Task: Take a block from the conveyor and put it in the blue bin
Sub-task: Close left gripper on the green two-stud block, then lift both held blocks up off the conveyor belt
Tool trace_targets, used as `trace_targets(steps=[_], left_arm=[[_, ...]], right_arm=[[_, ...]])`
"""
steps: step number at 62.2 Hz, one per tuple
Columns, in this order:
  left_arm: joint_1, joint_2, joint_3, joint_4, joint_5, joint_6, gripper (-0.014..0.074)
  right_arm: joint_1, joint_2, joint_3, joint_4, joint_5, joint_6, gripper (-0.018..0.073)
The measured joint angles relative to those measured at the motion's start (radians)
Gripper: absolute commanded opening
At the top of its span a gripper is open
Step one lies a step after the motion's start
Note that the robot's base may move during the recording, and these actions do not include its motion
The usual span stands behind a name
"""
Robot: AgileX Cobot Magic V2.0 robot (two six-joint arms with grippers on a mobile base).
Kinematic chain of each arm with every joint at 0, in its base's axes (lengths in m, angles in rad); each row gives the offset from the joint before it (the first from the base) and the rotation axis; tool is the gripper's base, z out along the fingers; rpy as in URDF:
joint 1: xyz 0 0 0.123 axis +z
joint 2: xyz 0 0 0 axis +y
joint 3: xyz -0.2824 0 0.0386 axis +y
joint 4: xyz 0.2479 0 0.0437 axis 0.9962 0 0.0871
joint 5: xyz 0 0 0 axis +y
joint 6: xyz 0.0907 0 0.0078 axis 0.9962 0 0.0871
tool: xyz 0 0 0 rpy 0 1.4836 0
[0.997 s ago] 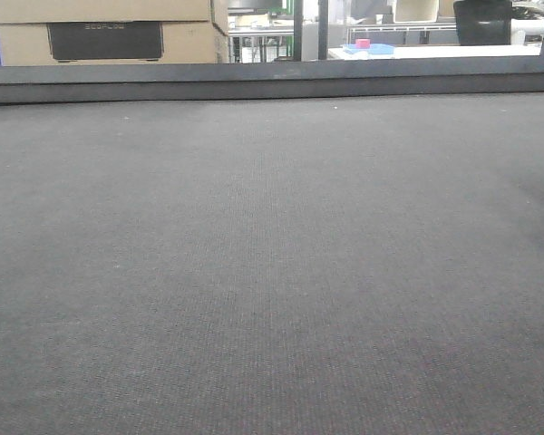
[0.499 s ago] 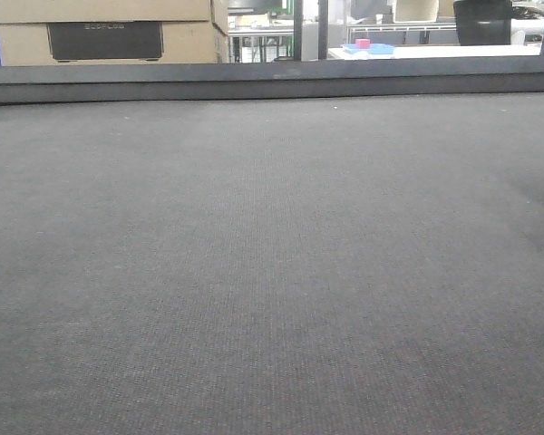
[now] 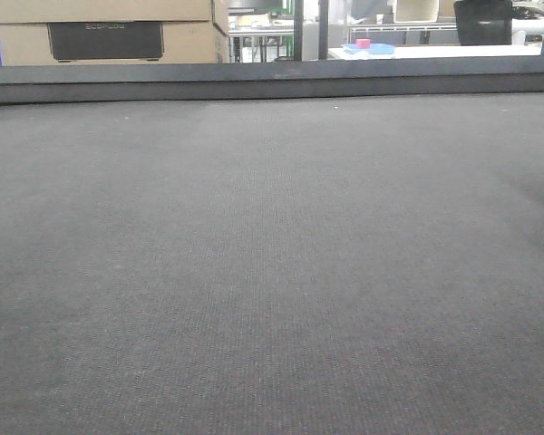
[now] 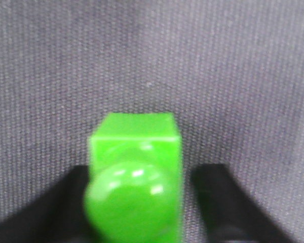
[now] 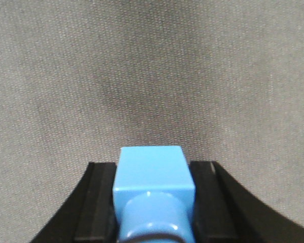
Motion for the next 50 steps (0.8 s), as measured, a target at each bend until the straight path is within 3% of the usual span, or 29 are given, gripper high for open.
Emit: trace_targets(steps=[8,21,29,41,50], left_arm=[[0.0,0.0,0.0,0.0,-0.004,-0.009,-0.0111],[-0.003,-0.022,0.0,0.0,0.036,-0.011,-0.0111],[-0.037,-0.108,0.0,0.004,0.04,0.042,-0.0111],[-0.142,-0.325,0.063,-0.002,-0.1,0.107,-0.0111],[-0.209,-0.508,0.179,-0.071,-0.282,0.117,-0.0111]], right_arm=[[0.0,0.0,0.0,0.0,0.0,0.0,-0.016],[0.0,-0.029,0.0,0.002,-0.002,0.0,-0.016],[0.0,-0.102,0.017,0.002,-0.069,-0.026,-0.016],[0.0,-0.259,0.152,0.002,-0.281,-0.055,-0.016],[0.0,-0.402,0.334,0.002,-0.471,-0.061,-0.016]])
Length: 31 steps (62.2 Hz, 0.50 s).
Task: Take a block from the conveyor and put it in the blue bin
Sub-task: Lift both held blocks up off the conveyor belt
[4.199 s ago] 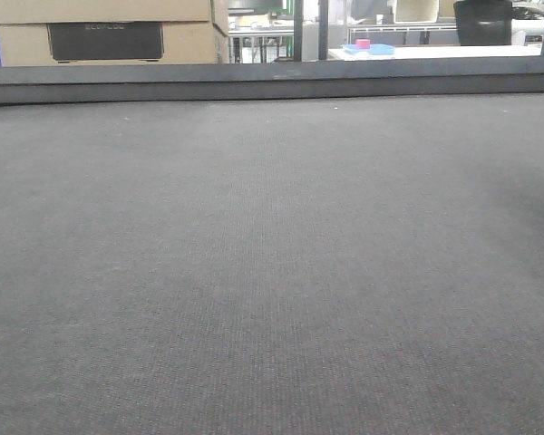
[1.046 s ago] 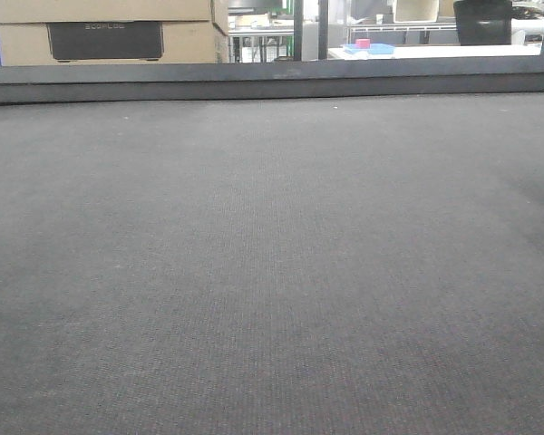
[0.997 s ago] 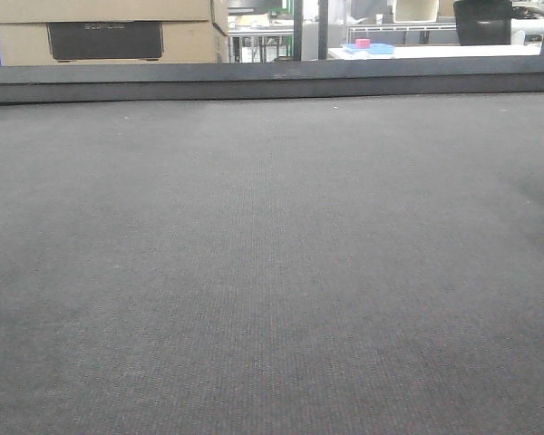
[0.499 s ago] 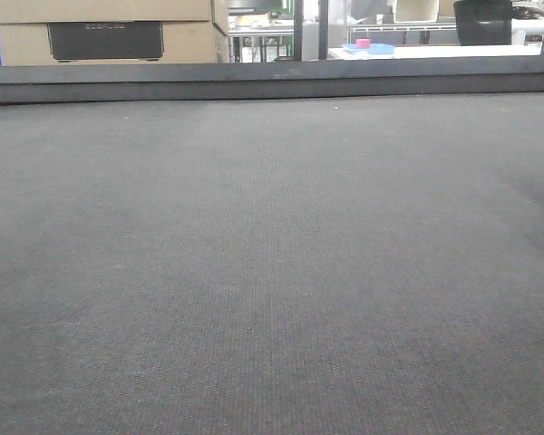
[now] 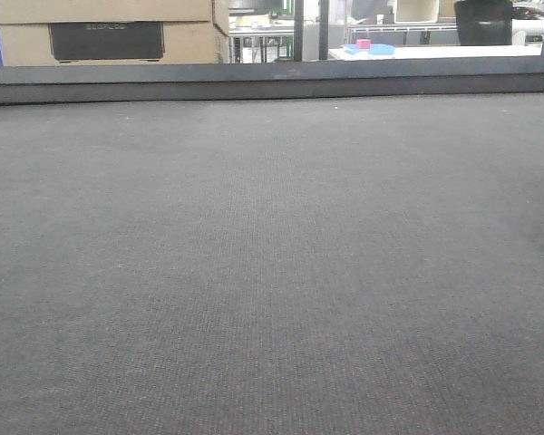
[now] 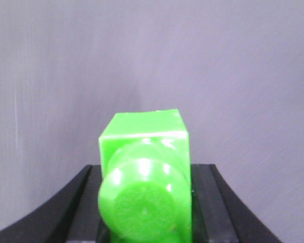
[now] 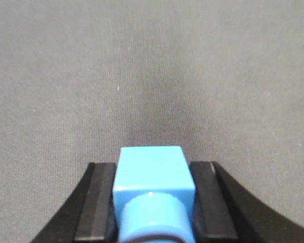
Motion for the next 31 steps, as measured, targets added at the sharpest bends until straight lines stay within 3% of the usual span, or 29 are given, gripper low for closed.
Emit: trace_targets(steps=[9,17,31], left_arm=[[-0.005,-0.185,0.126,-0.111,-0.153,0.001,-0.0111],[-0.005,-0.336,0.205,-0.13,-0.223,0.001,-0.0111],[-0.005,-0.6,0.264,-0.132,-0.232,-0.001,-0.0111]], right_arm=[[0.0,-0.171,0.181,0.0,-0.186,0.0,-0.0162],[0.0,-0.305,0.274,0.0,-0.227,0.0,-0.0162],[0.0,-0.502,0.299,0.0,-0.217,0.0,-0.0162]])
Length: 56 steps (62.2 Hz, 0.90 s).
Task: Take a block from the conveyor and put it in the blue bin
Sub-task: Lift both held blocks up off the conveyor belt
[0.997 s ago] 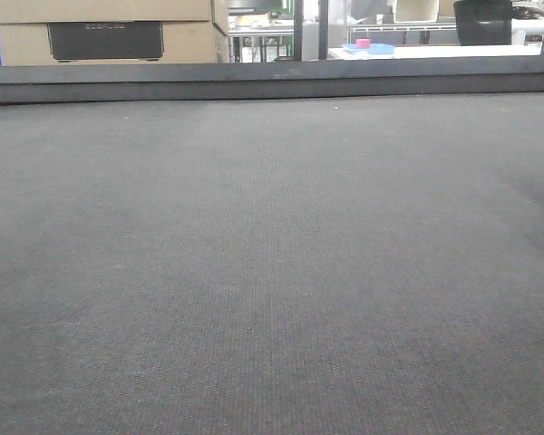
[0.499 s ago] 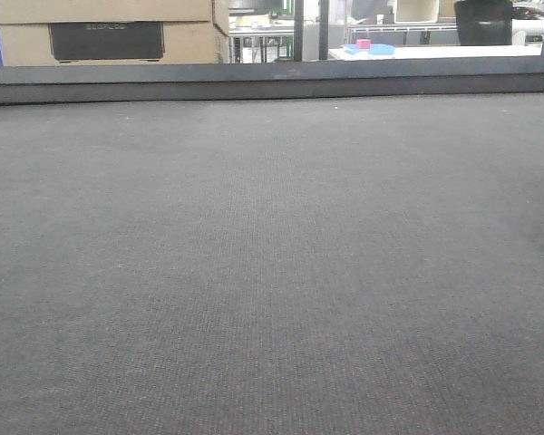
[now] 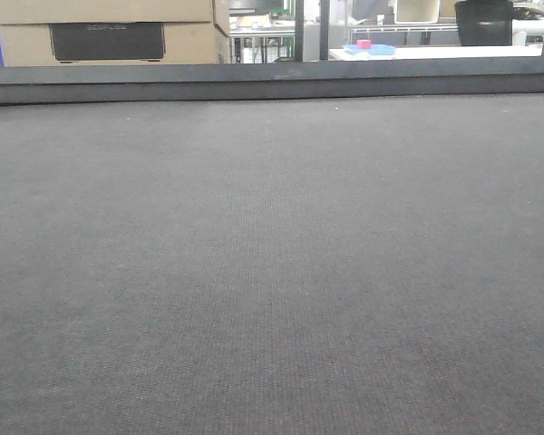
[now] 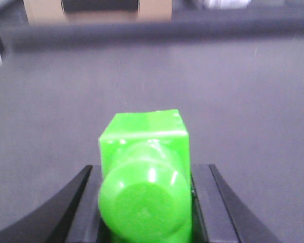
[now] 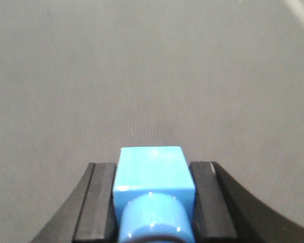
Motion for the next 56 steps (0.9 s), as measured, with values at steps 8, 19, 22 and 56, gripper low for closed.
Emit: trace_targets(steps=[8,19,22,56], left_arm=[[0.0,-0.128,0.0,-0.002,0.0,0.0,-0.0111],[0.0,-0.266,0.002,-0.002,0.0,0.0,-0.0111],[0.0,-0.29,0.002,-0.002,0.002,0.0,-0.0111],[0.0,-0.339,0.005,-0.002,0.014,0.0,-0.0111]], right_arm=[[0.0,-0.119,0.0,0.0,0.0,-0.002,-0.0162],[0.0,-0.262,0.0,0.0,-0.013,-0.002,-0.0162],[0.0,-0.291,0.0,0.0,-0.024,-0.002,-0.0162],[0.0,-0.418,0.0,0.0,-0.083,-0.005,-0.0162]])
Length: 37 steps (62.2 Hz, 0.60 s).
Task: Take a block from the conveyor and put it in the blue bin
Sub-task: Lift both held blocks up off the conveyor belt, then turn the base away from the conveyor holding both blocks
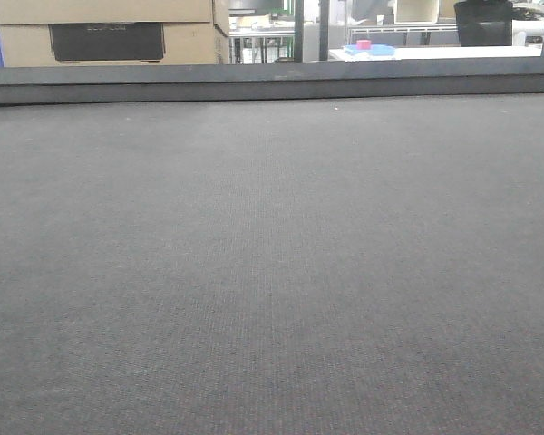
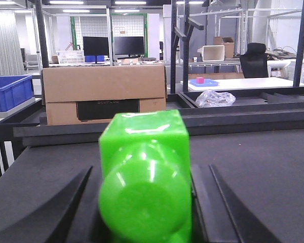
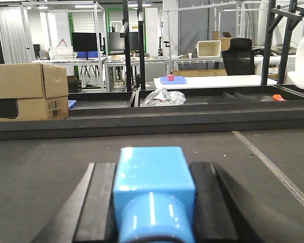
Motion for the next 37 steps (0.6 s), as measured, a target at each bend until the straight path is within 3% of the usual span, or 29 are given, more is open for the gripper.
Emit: trace_targets(steps=[37], left_arm=[[0.0,0.0,0.0,0.0,0.0,0.0,-0.0111]], right_arm=[[0.0,0.0,0.0,0.0,0.0,0.0,-0.0162]])
